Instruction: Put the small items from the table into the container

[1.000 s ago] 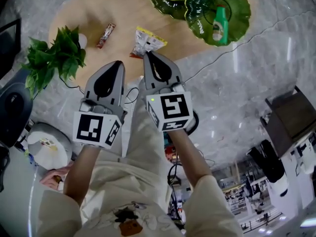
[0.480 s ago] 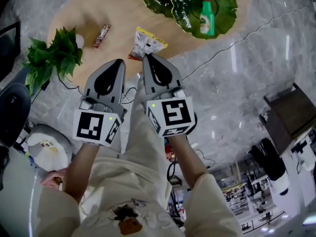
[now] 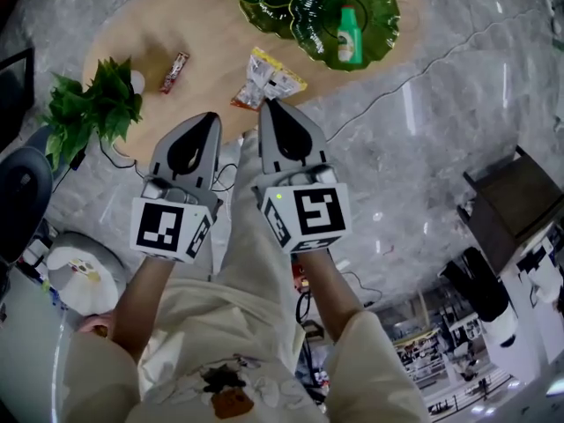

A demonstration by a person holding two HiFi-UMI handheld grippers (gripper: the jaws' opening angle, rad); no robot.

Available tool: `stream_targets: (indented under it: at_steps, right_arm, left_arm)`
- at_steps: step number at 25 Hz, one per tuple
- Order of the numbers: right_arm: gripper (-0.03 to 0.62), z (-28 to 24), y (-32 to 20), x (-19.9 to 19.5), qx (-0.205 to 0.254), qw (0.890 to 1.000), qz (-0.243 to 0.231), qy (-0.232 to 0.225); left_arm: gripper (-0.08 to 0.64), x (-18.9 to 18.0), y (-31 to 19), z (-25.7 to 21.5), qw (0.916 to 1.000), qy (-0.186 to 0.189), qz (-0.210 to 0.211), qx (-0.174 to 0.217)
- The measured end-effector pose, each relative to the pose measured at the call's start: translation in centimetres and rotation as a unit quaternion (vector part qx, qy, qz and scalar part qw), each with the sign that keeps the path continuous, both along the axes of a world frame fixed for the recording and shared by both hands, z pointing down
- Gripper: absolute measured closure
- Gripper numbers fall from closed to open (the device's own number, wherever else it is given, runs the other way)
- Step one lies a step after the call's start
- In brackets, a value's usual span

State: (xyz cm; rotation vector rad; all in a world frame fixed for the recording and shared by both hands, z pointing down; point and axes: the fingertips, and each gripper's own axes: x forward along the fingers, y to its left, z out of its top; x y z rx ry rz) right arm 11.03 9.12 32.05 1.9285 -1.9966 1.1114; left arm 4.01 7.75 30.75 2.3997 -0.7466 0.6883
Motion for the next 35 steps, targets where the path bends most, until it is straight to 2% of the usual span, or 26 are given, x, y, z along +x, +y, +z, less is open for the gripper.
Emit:
stream_targets:
  at_steps: [18,35]
  right_arm:
    - [0.586,-3.3,-3.0,7.7,0.032,0.998,0.048,0.029]
    - [0.586,-1.7,-6.5,12.5,0.012,0.995,0.087,0.043]
  left_arm:
    - [0.551,4.5,-1.7,-2.5,0.9997,0.019,-0.001,0.014]
    - [0.551,6.8,-3.5,-1.8,0.9998,0.012,-0.008,0.01]
